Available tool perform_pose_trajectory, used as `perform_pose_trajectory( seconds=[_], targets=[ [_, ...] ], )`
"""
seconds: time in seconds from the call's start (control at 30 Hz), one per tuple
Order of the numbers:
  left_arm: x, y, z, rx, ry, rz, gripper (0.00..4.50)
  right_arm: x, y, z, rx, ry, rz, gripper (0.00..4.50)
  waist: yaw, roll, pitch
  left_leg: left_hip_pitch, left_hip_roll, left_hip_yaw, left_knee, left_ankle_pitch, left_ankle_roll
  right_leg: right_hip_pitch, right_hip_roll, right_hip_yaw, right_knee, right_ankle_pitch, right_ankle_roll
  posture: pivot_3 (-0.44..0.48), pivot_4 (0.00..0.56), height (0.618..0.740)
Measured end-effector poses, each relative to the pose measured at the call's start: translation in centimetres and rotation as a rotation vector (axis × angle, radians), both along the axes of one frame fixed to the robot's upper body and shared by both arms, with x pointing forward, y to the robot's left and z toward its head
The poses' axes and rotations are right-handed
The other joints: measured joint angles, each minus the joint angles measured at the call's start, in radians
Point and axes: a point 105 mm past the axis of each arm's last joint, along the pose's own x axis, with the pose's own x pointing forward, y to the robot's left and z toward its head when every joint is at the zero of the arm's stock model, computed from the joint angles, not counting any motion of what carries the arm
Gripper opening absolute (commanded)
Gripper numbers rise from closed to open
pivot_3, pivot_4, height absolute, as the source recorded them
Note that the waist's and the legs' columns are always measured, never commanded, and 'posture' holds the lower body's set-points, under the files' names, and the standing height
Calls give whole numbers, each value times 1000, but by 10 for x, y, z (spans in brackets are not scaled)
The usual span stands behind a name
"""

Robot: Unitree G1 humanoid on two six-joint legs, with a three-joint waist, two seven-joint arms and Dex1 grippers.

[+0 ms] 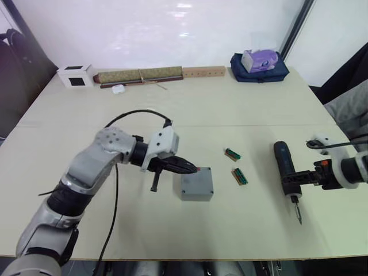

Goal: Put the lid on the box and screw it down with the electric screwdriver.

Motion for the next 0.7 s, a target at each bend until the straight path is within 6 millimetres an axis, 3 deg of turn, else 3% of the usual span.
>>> perform_pose_trajectory(
  seconds=[0.13, 0.27, 0.37, 0.53, 0.57, 0.7],
  targets=[
    [-1, 4, -5, 24, -9, 38, 0, 6, 2, -20, 8, 35, 38, 4443, -1, 0, 0, 0, 0, 0, 0, 0, 0, 0, 0, 0, 0, 0, 0, 0, 150, 740],
    [-2, 7, -4, 33, -8, 65, 0, 16, -3, -21, -14, 27, 55, 4443, -4, -1, 0, 1, 0, 0, 1, 0, 0, 1, 0, 0, 0, 0, 0, 0, 150, 740],
    [-1, 10, -3, 29, -7, 93, 0, 20, -5, -24, -27, 41, 78, 3874, -5, -5, -2, 2, 0, 0, 1, 0, 0, 2, 1, 0, -1, 0, 0, 0, 150, 740],
    [-1, 12, -3, 31, -3, 121, 0, 18, -8, -30, -65, 57, 123, 2072, -1, -8, -4, 2, 1, -1, 1, 0, 0, 2, 1, -1, -1, 0, 0, 0, 150, 740],
    [-1, 12, -3, 29, -2, 123, 0, 18, -7, -30, -67, 58, 128, 1888, -1, -8, -4, 2, 1, -1, 1, 0, 0, 2, 1, -1, -1, 0, 0, 0, 150, 740],
    [-2, 10, -1, 14, 4, 125, 0, 15, -7, -32, -70, 61, 134, 1850, 0, -8, -4, 2, 1, -2, 0, 0, 0, 2, 1, -2, -1, 0, 0, 0, 150, 740]
  ],
)
